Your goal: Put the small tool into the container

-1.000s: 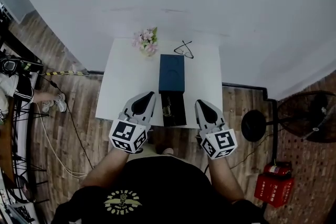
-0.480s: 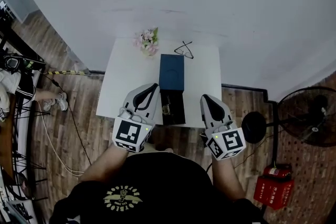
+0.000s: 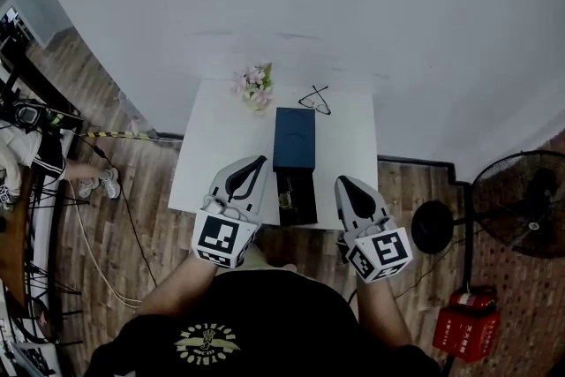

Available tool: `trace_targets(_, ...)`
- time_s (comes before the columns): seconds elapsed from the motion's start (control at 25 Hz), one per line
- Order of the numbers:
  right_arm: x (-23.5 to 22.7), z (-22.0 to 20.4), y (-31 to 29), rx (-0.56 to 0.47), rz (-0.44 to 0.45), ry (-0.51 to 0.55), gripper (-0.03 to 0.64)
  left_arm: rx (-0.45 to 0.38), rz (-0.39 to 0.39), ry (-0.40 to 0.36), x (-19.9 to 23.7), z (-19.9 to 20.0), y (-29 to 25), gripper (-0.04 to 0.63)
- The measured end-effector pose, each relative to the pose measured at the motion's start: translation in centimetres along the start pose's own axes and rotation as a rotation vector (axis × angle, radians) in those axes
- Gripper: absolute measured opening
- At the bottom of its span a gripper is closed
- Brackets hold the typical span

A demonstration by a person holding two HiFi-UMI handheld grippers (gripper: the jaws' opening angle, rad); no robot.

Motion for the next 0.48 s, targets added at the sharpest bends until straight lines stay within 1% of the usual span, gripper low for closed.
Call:
trace_targets(0.16, -0.2, -0.7, -0.7, 0.024, -0.012, -0.013, 0.000, 0.037, -0.020, 0.005, 1.0, -1.2, -1.1, 0.008)
trace_targets(0.48, -0.8, -2.1, -3.4, 0.080, -0.066, -0.039, 0.000, 0.088, -0.115, 0.003, 2.9, -1.4, -4.6, 0.008)
Point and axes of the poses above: the fingertips, and each gripper's own axes: y backward along the fingers, x to its left, z out of its top, the point moved 3 cm from there along y, backward along the fingers, and after that the axes turned 11 degrees about y, right-handed, at the moved point
